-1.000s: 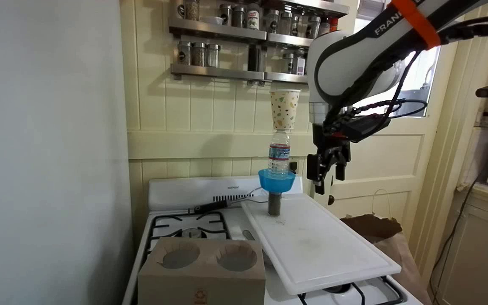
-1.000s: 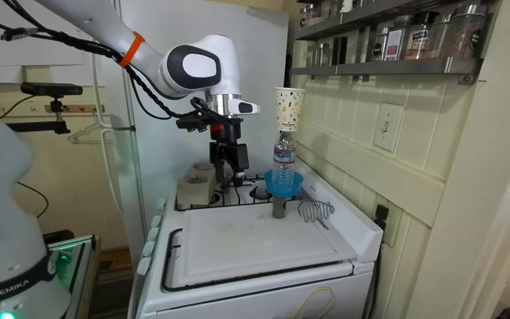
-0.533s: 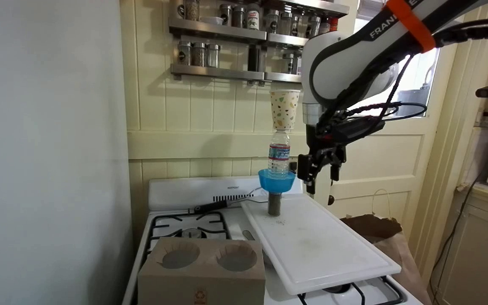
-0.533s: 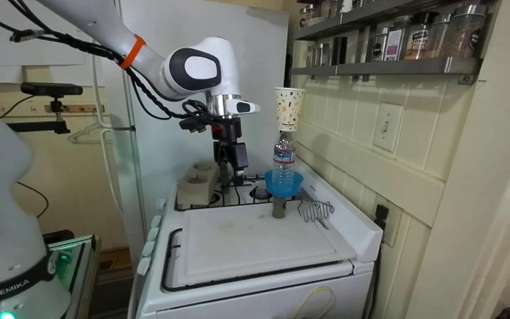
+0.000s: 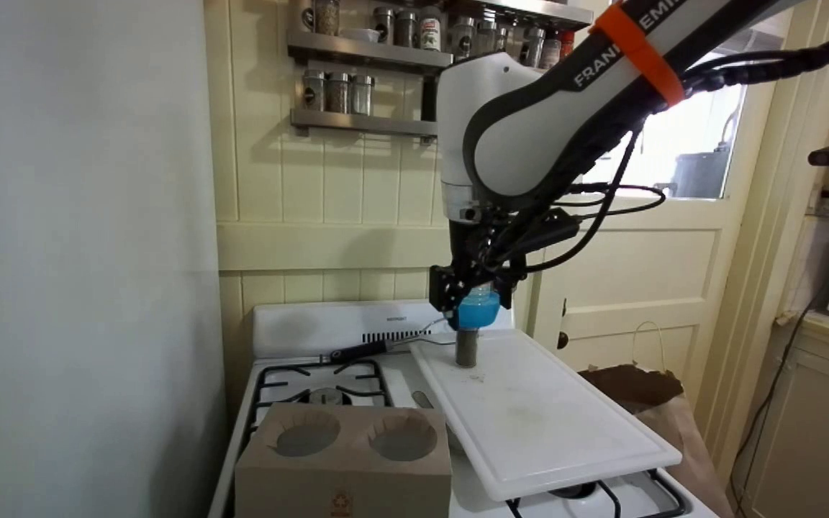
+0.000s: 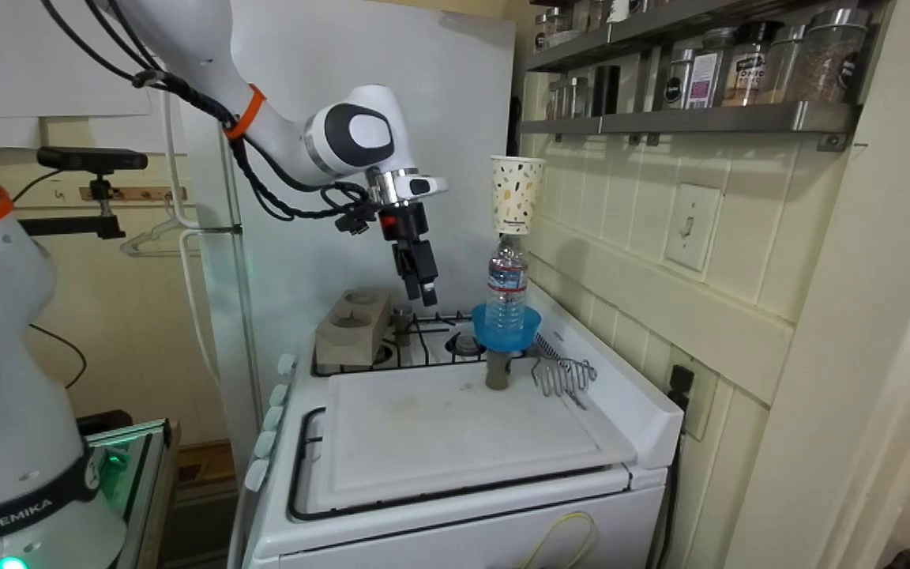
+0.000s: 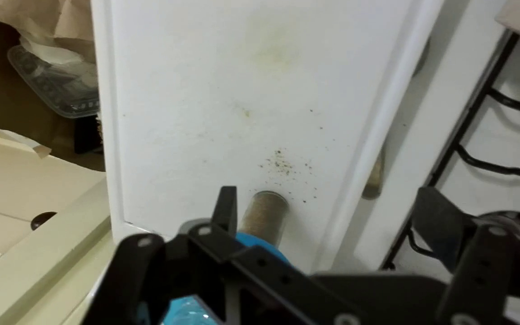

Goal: Remove the lid from the glass jar.

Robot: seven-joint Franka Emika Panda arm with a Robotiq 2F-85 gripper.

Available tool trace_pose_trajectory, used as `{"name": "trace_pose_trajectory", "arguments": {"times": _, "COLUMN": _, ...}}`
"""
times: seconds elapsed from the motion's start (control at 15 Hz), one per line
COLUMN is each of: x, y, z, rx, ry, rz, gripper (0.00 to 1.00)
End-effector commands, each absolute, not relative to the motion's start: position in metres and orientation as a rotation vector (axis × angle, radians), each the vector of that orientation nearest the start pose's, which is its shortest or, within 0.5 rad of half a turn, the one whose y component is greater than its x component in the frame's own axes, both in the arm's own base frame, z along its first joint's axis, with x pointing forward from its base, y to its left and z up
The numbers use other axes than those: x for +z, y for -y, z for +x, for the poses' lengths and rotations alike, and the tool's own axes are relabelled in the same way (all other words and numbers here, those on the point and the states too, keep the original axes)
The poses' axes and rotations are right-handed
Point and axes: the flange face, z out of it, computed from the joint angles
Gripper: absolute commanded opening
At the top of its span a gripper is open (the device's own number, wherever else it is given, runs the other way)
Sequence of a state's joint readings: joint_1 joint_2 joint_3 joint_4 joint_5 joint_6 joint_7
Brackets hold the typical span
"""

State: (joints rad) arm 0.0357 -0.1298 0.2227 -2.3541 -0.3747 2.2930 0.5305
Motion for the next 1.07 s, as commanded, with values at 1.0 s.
{"name": "trace_pose_trajectory", "arguments": {"times": 1.0, "x": 0.333, "y": -0.215, "z": 0.527, "rx": -0.689, "ry": -0.306, "rz": -2.749, "gripper": 1.00}}
